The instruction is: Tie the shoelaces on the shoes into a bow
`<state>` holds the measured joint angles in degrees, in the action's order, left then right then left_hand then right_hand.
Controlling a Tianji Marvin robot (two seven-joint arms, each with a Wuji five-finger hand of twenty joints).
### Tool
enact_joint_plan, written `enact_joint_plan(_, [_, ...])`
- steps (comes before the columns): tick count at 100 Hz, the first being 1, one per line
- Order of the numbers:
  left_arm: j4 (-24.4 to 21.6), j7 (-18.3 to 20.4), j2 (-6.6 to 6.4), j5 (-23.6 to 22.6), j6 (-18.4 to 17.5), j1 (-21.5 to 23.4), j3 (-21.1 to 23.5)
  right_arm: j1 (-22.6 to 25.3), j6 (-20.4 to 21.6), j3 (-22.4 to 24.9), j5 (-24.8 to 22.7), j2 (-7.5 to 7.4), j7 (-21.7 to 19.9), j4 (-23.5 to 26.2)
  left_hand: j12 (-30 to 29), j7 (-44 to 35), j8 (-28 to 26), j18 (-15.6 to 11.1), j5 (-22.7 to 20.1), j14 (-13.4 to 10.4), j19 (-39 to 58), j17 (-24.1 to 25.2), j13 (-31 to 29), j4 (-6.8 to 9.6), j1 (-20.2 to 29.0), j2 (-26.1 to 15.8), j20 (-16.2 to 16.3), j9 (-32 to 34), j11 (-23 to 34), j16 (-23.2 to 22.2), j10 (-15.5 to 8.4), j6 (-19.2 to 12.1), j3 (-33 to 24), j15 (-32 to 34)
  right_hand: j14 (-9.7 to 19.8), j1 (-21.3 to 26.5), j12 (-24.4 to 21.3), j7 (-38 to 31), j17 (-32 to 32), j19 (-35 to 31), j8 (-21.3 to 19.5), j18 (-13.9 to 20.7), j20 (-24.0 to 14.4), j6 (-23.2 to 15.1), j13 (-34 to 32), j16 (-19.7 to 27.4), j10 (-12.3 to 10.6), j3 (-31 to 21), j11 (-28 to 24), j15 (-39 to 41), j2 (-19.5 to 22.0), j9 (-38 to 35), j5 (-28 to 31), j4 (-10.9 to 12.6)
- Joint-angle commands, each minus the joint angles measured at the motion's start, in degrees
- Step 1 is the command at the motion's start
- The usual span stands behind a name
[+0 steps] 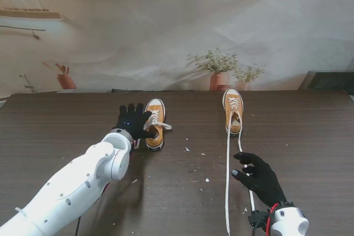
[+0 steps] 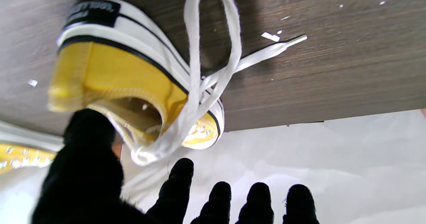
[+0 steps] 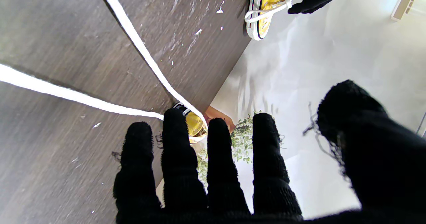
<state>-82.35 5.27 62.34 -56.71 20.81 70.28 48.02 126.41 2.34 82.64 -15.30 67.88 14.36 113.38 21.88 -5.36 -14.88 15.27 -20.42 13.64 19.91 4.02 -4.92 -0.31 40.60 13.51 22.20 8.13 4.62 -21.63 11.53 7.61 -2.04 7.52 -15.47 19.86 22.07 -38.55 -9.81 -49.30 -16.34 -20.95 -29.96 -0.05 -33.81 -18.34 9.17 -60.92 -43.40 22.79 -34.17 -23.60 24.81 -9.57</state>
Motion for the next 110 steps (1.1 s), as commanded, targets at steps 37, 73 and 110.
enact_joint_plan(37, [-26.9, -13.9, -0.01, 0.5, -20.2, 34.8, 21.4, -1.4, 2.4, -3.4, -3.3, -0.52, 0.1, -0.6, -0.6, -1.6, -0.8, 1.9, -5.4, -2.0, -11.3, -5.2, -5.2, 1.46, 0.7, -3.4, 5.5, 6.6, -1.3, 2.1, 0.0, 1.8, 1.4, -4.3, 1.3, -0.5, -0.9, 0.5, 1.0, 0.3, -0.1, 2.0, 0.6, -2.2, -0.2, 0.5, -0.1, 3.0, 0.8, -1.1, -0.8, -0.8, -0.4, 0.3])
enact_joint_plan(73, [-35.9, -17.0, 1.27, 10.4, -39.1, 58.1, 33.5, -2.5, 4.5, -6.0, -11.6, -1.10, 2.4, -1.7, -2.4, -4.0, -1.4, 2.5, -11.8, -0.8, -11.8, -7.6, -10.3, 1.63, 2.7, -7.2, 4.8, 15.2, 1.1, 4.5, 0.3, -0.5, 2.1, -4.5, 3.4, -1.8, -1.4, 0.8, 3.5, 5.7, 0.0, 6.0, 5.0, -1.3, 2.0, 3.5, -1.3, 4.9, 2.0, -5.9, 0.2, -0.2, 0.1, 0.1])
enact_joint_plan(110, [-31.3, -20.0, 1.99, 10.1, -39.2, 60.5, 38.4, -6.8, 2.2, -5.6, -23.3, -2.61, 1.0, -3.4, -3.3, -4.0, -1.3, 2.3, -12.8, -0.8, -11.7, -6.7, -9.9, 1.81, 4.6, -7.9, 5.1, 15.1, 2.0, 4.8, 1.0, 0.2, 2.4, -4.3, 4.8, -3.6, -2.7, 1.6, 3.6, 6.2, 0.3, 9.5, 9.8, -1.4, 2.3, 6.6, -1.9, 5.9, 5.3, -9.5, -0.3, -0.5, -1.3, -0.4])
